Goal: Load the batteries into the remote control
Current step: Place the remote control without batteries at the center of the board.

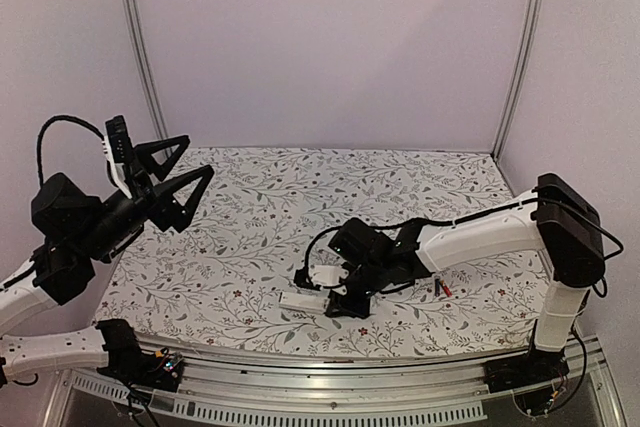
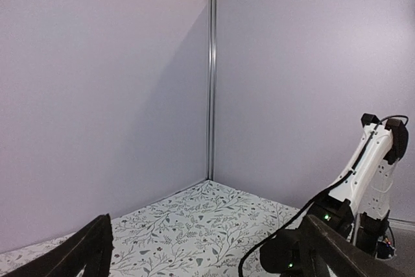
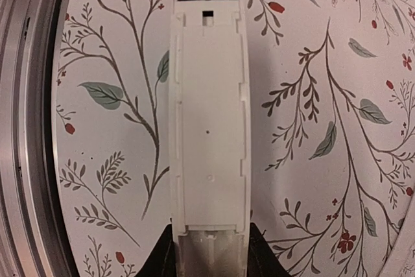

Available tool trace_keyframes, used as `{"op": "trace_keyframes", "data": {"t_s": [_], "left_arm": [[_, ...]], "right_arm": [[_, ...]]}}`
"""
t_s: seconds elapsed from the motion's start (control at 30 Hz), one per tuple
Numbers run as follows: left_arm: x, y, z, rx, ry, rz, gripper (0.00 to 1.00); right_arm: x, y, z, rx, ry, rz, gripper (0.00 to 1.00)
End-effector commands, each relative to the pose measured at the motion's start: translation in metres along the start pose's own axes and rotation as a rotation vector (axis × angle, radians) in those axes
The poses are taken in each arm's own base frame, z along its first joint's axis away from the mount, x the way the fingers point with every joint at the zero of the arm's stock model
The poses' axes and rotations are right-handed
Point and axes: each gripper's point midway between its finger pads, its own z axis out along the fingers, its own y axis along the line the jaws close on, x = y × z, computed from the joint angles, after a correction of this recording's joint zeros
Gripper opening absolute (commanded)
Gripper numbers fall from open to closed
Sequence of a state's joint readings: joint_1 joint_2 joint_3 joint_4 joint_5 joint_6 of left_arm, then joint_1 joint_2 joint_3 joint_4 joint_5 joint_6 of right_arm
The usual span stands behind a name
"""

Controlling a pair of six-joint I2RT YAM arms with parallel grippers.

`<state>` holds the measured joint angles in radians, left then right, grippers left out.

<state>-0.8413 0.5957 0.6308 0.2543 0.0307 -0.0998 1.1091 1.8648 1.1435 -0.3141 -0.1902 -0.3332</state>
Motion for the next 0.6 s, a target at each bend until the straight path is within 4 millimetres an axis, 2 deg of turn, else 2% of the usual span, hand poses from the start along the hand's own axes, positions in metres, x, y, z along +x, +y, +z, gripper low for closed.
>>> {"op": "trace_keyframes", "data": {"t_s": [0.0,0.1,0.33,0.57], "left_arm": [[0.010,0.001,0.006,-0.007,0.038,0.020,1.00],[0.007,0.002,0.008,-0.015,0.033,0.025,1.00],[0.005,0.002,0.009,-0.013,0.026,0.034,1.00],[0.005,0.001,0.007,-0.012,0.029,0.034,1.00]], "right_arm": [[0.020,0.006,0.018,-0.014,0.055,-0.020,0.00],[0.026,0.007,0.024,-0.021,0.074,-0.014,0.00],[0.035,0.008,0.028,-0.016,0.096,-0.033,0.09],[0.031,0.009,0.026,-0.005,0.108,-0.112,0.39]]}}
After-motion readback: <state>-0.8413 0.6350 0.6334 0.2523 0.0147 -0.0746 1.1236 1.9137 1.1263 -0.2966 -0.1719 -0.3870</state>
